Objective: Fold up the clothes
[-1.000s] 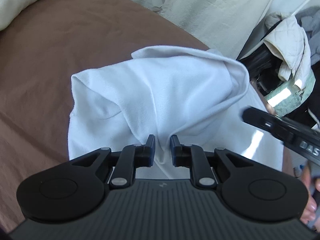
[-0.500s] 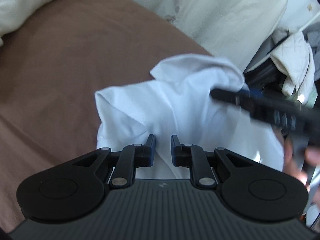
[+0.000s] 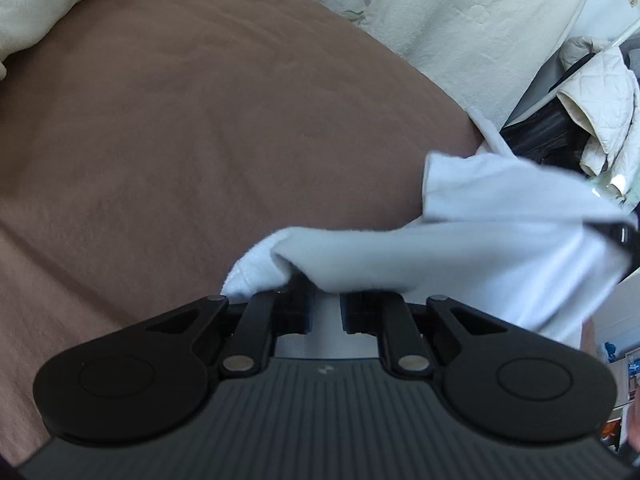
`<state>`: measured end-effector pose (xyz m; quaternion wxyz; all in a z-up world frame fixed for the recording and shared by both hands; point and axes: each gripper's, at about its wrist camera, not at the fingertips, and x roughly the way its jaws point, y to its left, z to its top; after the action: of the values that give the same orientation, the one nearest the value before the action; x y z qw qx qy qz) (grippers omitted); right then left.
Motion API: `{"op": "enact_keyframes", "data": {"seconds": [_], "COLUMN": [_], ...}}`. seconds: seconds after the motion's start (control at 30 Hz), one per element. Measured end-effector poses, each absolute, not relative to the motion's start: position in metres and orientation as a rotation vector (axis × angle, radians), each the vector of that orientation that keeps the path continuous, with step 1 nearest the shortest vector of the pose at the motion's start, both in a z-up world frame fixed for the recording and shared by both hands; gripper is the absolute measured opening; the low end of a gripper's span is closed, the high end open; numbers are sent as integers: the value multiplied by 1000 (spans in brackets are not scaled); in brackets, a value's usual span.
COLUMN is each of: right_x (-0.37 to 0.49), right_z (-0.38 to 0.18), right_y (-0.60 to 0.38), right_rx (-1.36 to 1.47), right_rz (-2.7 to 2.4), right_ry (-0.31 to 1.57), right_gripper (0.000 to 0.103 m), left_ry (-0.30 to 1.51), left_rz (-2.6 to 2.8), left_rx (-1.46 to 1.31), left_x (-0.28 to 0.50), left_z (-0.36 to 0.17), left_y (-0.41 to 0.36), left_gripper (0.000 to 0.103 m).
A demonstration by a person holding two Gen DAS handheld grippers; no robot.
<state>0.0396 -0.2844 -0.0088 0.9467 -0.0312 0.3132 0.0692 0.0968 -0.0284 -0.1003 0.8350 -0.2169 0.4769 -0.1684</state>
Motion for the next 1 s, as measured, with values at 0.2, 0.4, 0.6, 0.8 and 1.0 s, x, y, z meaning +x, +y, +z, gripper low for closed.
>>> {"op": "enact_keyframes", "data": {"seconds": [0.2,0.4,0.6,0.8,1.0], "right_x": [35,32,14,-5,-9], "right_z": [-37,-55,-66,-62,-40], "right_y": [-308,-317,-299,-287,-293], "right_rx": [22,121,-122,-278,-202], "right_rz": [46,-12,11,64,131], "right_ry": [752,851,832,706,616], "right_gripper": [8,10,11,9,9], "left_ry": [1020,1034,1027,1008,1013], "left_rz": [-347,-346,-352,-308,-288], "left_rx": [-461,-496,-466,-455,-475], "left_x": [96,95,100,98,100], "left_z": [-101,-103,-99,-90,-87], "left_y": [-26,-16,-21,-19,-10], "left_gripper": [11,11,11,11,11]}}
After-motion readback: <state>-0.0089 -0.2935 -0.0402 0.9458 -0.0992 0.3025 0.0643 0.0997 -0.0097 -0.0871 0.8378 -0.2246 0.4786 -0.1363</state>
